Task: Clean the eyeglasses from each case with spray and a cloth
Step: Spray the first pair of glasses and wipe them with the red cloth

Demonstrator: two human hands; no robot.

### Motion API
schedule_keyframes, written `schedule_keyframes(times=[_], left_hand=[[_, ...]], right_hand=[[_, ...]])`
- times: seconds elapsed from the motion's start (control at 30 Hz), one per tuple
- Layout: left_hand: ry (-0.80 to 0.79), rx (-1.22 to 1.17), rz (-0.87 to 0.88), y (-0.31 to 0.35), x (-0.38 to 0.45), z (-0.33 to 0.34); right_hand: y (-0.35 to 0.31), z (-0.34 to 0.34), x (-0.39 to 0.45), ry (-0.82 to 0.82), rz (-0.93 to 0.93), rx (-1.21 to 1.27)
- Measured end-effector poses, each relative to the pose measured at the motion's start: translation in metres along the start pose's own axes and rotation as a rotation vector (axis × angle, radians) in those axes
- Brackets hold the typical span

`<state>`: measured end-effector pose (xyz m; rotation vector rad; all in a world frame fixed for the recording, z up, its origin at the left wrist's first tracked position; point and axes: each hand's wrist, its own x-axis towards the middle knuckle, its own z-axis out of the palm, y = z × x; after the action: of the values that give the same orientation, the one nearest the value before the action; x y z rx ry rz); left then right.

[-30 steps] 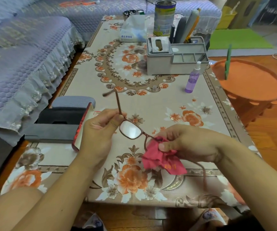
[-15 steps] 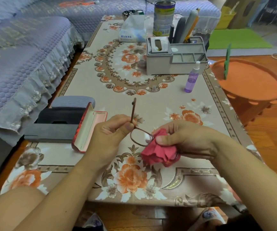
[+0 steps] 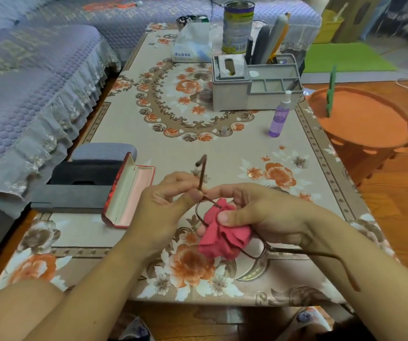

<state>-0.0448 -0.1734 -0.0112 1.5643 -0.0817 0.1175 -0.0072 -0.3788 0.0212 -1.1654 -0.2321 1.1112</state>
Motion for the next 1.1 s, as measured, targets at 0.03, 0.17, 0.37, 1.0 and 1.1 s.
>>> schedule_keyframes(times=[0.03, 0.17, 0.37, 1.0, 1.1], left_hand=[[-0.010, 0.006, -0.007, 0.001, -0.001, 0.002], [-0.128, 0.047, -0.030, 0.002, -0.015, 0.021], [-0.108, 0.010, -0.053, 0.009, -0.009, 0.019], [0.041, -0.014, 0.010, 0.012, -0.005, 0.004], [0.076, -0.045, -0.005, 0.014, 0.001, -0.003]], right_hand=[[-0.001, -0.001, -0.001, -0.050, 0.023, -0.023], [0.005, 0.007, 0.006, -0.053, -0.020, -0.140], [0.006, 0.002, 0.005, 0.140, -0.160, -0.044], [-0.002, -0.008, -0.004, 0.055, 0.031, -0.341], [-0.002, -0.011, -0.006, 0.088, -0.049, -0.231]])
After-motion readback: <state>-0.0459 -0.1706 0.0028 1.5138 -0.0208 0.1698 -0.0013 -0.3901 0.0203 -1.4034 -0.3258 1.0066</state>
